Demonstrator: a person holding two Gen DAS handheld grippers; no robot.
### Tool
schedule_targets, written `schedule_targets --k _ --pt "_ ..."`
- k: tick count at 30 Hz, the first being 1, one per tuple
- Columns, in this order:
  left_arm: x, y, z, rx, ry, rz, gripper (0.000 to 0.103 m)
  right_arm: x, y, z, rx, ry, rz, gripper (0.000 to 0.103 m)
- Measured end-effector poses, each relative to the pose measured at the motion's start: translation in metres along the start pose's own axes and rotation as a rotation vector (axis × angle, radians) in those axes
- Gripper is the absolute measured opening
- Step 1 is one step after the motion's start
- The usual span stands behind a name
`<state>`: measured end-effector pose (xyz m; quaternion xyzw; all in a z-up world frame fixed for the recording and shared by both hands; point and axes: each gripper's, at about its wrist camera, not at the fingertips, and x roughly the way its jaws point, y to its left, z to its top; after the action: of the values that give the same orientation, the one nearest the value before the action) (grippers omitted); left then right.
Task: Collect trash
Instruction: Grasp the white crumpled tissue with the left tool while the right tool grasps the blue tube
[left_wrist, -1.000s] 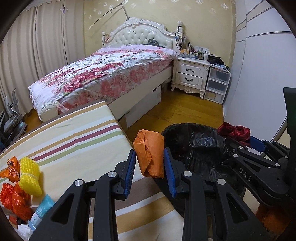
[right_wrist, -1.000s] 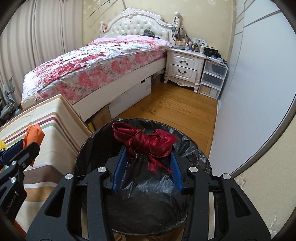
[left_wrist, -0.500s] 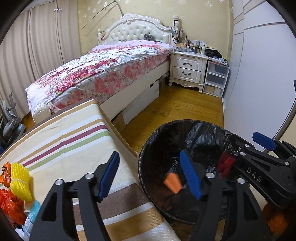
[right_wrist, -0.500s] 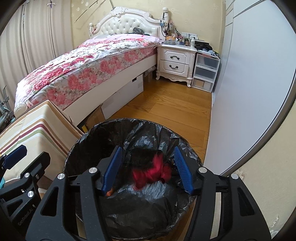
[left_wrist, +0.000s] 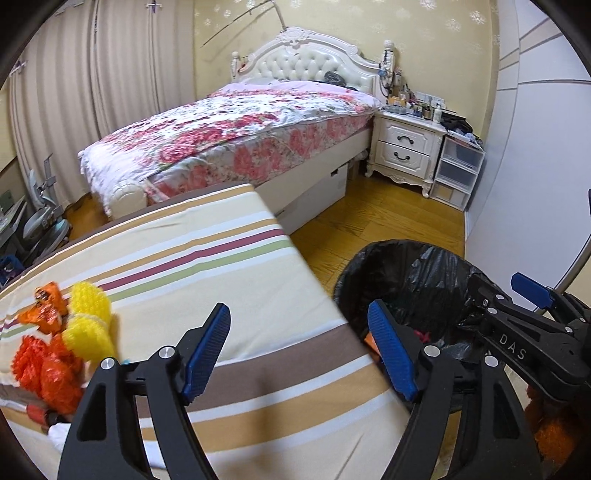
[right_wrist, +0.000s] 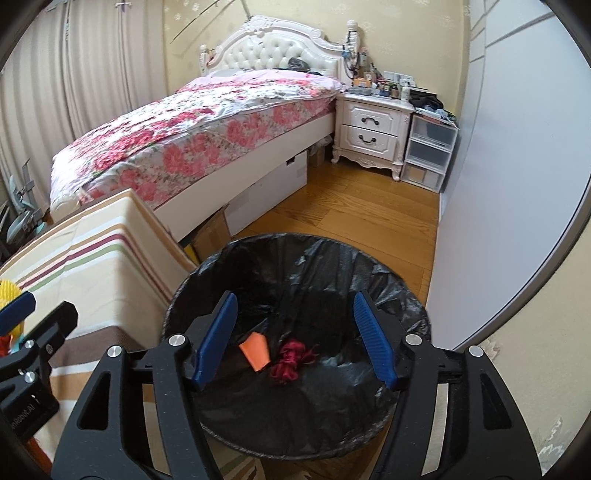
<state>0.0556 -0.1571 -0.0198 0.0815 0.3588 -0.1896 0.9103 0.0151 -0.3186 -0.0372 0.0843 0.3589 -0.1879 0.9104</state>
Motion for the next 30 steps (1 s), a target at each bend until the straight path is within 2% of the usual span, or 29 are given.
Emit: schedule_targets --k 12,23,30 --pt "-0.043 0.069 -0.03 -0.101 -0.01 0.134 0.075 -0.026 0.069 -0.025 -0.134 0.02 0.127 0.064" --pt "-0.074 0.125 -0.074 -0.182 0.008 0.25 0.075 -0.055 0.132 -0.043 -0.249 0.018 0.251 0.064" --pt "-0.075 0.148 -0.094 -0.223 0.036 0.265 0.075 -0.063 0.16 -0.057 -0.313 0.034 0.289 0.064"
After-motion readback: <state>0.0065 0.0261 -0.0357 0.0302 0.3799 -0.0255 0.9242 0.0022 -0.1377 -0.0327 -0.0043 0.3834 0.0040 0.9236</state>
